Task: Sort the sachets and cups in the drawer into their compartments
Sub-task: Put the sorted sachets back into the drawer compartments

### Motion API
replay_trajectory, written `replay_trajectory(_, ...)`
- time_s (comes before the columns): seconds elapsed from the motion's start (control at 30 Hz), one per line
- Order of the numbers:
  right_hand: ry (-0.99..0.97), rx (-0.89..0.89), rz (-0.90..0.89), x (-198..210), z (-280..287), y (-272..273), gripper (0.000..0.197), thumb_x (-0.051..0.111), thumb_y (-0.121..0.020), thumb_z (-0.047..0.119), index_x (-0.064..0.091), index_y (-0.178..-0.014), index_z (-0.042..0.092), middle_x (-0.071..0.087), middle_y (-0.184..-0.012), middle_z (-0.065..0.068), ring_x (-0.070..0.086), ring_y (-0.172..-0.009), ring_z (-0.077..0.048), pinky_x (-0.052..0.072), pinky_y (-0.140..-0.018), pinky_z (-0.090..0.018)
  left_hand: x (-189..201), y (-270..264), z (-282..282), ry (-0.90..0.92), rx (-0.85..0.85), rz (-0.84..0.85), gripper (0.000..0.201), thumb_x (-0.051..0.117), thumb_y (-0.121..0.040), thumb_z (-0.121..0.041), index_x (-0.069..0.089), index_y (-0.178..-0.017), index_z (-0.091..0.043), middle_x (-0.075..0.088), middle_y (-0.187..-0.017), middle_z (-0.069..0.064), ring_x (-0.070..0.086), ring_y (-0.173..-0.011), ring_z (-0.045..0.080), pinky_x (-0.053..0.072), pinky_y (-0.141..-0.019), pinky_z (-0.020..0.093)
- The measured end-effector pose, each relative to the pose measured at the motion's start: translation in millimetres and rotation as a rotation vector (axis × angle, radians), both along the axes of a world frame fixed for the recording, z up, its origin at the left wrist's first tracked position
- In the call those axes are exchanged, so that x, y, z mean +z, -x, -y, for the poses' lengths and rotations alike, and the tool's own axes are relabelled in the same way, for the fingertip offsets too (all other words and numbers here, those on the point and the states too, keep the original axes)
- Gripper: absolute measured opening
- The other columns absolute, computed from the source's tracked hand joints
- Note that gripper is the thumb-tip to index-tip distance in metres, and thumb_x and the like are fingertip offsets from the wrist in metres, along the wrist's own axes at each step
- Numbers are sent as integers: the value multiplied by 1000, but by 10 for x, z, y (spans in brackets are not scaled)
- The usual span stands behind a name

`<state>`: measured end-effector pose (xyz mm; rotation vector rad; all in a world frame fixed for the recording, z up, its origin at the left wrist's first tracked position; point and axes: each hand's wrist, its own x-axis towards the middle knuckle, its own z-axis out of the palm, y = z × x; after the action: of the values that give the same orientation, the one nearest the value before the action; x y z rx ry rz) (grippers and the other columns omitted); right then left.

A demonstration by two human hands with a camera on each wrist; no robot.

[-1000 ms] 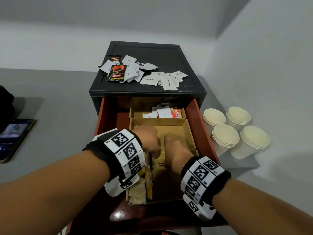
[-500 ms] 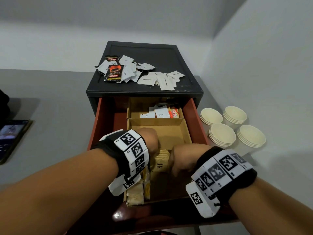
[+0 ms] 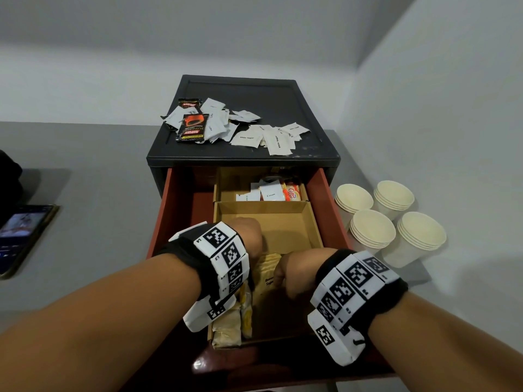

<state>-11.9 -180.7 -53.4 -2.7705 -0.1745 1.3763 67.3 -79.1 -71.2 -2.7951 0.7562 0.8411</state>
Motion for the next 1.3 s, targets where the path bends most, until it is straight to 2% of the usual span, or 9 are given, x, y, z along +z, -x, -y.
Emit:
replay_trajectory(0.23, 7, 54, -20, 134, -45, 18, 48, 54, -91, 15, 46, -139, 15, 48, -138, -10, 51, -119, -29, 47, -95, -37, 113, 34, -40, 102, 55, -2, 29, 60, -86, -15, 65, -113, -6, 57, -97, 4, 56, -87, 20, 44, -66, 24)
replay_trajectory(0.37, -39, 36, 50, 257, 19, -32, 33, 55, -92, 16, 59, -122, 4, 58, -108, -11, 55, -93, -25, 47, -66, -26, 300, 32, -65, 300, 136, 37, 28, 66, -84, -20, 66, -110, -9, 64, -109, 6, 61, -99, 21, 52, -81, 29)
replay_trajectory(0.43, -71, -38, 211, 390, 77, -128, 25, 55, -90, 18, 64, -108, 2, 60, -97, -11, 56, -85, -24, 44, -63, -25, 420, -24, -90, 480, 214, 40, 21, 66, -84, -19, 68, -103, -10, 64, -100, 4, 59, -92, 19, 50, -80, 30)
replay_trajectory(0.57, -249, -288, 712, 695, 198, -443, 4, 57, -89, 21, 59, -89, 17, 59, -91, 0, 57, -89, -18, 40, -78, -26, 633, -193, -143, 857, 388, 52, 10, 60, -86, -12, 63, -82, -20, 60, -81, -8, 56, -82, 11, 47, -73, 24)
replay_trajectory(0.67, -308, -343, 945, 775, 241, -727, 22, 60, -87, 23, 57, -108, 21, 54, -113, -4, 55, -102, -22, 43, -83, -28, 745, -319, -168, 1036, 483, 49, 17, 60, -86, -7, 60, -79, -22, 61, -81, -5, 60, -79, 12, 50, -71, 24)
replay_trajectory(0.77, -214, -221, 1017, 765, 216, -1029, 52, 60, -86, 35, 45, -135, 24, 35, -144, -5, 32, -133, -30, 34, -107, -42, 797, -444, -192, 1128, 548, 89, 17, 58, -86, -6, 59, -80, -22, 60, -79, -5, 58, -75, 12, 48, -65, 21)
replay_trajectory(0.83, -134, -151, 1022, 757, 178, -1215, 58, 55, -88, 44, 37, -141, 28, 24, -152, -3, 17, -140, -31, 25, -112, -50, 810, -540, -202, 1166, 567, 124, 19, 58, -84, -5, 59, -77, -22, 58, -76, -7, 56, -76, 12, 44, -65, 19)
replay_trajectory(1.07, 4, -174, 880, 685, 183, -1682, 61, 39, -90, 62, 26, -145, 39, 11, -158, 4, 1, -145, -33, 11, -112, -58, 798, -791, -226, 1255, 674, 160, 20, 56, -83, -3, 59, -80, -23, 59, -76, -4, 56, -77, 15, 44, -69, 25)
replay_trajectory(1.3, -175, -94, 855, 483, 226, -1688, 63, 42, -86, 66, 36, -142, 38, 16, -158, 5, 6, -145, -30, 11, -115, -53, 746, -963, -161, 1218, 702, 126, 19, 54, -84, -1, 60, -90, -17, 62, -85, -1, 57, -79, 12, 45, -66, 20)
